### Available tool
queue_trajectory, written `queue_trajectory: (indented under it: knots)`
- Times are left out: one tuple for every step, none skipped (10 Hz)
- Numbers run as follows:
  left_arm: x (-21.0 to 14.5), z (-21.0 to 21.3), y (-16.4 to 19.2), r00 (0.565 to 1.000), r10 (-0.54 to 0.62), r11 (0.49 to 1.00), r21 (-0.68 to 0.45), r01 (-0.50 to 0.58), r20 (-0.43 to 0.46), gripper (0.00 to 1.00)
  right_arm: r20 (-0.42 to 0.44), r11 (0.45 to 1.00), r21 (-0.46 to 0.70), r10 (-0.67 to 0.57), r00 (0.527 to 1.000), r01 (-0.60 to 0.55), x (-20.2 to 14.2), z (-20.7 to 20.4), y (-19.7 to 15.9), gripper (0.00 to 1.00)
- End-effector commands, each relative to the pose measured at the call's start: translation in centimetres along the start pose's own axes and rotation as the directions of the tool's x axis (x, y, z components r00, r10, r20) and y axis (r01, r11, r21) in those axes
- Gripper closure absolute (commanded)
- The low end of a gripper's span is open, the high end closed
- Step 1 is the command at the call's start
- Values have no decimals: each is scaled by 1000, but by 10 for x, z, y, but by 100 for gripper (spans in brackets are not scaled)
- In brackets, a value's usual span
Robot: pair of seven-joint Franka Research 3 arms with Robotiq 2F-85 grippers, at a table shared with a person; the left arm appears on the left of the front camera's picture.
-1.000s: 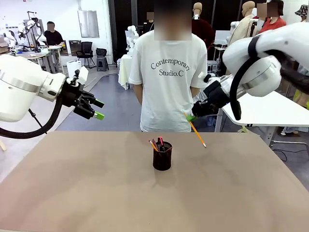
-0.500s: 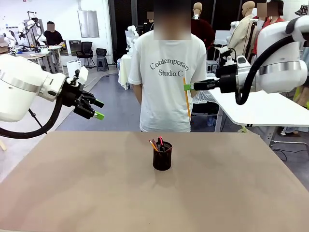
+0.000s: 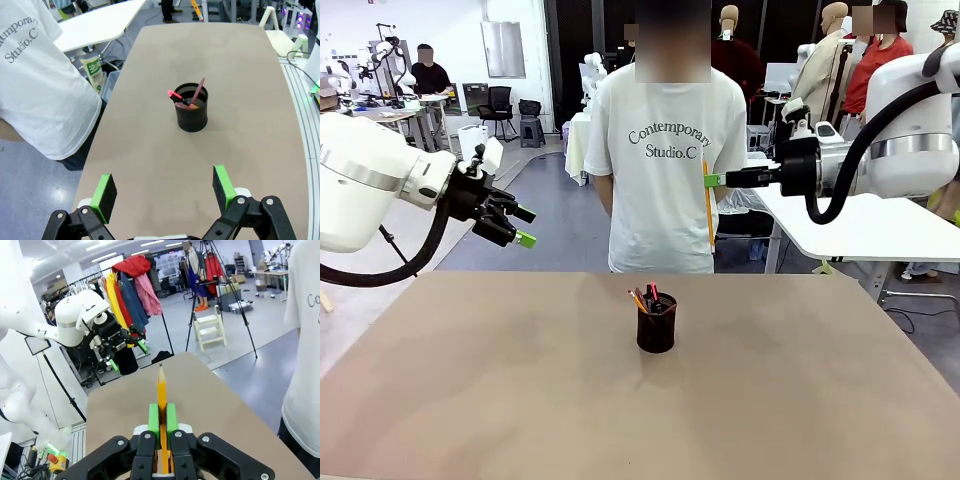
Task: Place the pens into the pen holder.
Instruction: Pick up a writing instrument from the table and place it into the Pen holder.
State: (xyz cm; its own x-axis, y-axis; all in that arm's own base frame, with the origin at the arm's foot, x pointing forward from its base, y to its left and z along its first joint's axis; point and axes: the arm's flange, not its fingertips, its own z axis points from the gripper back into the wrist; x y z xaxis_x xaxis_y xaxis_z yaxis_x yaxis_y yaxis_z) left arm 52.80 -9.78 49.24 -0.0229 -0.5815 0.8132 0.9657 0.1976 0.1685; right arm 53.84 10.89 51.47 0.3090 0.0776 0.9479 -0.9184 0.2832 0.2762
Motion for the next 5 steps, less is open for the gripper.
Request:
queue_trajectory:
  knots:
    - [1, 1, 0, 1000, -2, 1000, -6, 2, 3, 0, 1, 1000, 10, -13, 1000, 13, -3, 0, -2, 100]
    - [1, 1, 0, 1000, -2, 1000, -6, 2, 3, 0, 42, 999, 25, 47, 998, -48, -20, -15, -11, 100]
    - [1, 1, 0, 1000, -2, 1000, -6, 2, 3, 0, 56, 997, 48, 54, 997, -57, -35, -27, -18, 100]
    - [1, 1, 0, 1000, -2, 1000, -6, 2, 3, 0, 60, 993, 57, 100, 993, -103, -49, -39, -22, 100]
    - [1, 1, 0, 1000, -2, 1000, -6, 2, 3, 0, 68, 985, 40, 167, 983, -170, -61, -50, -20, 100]
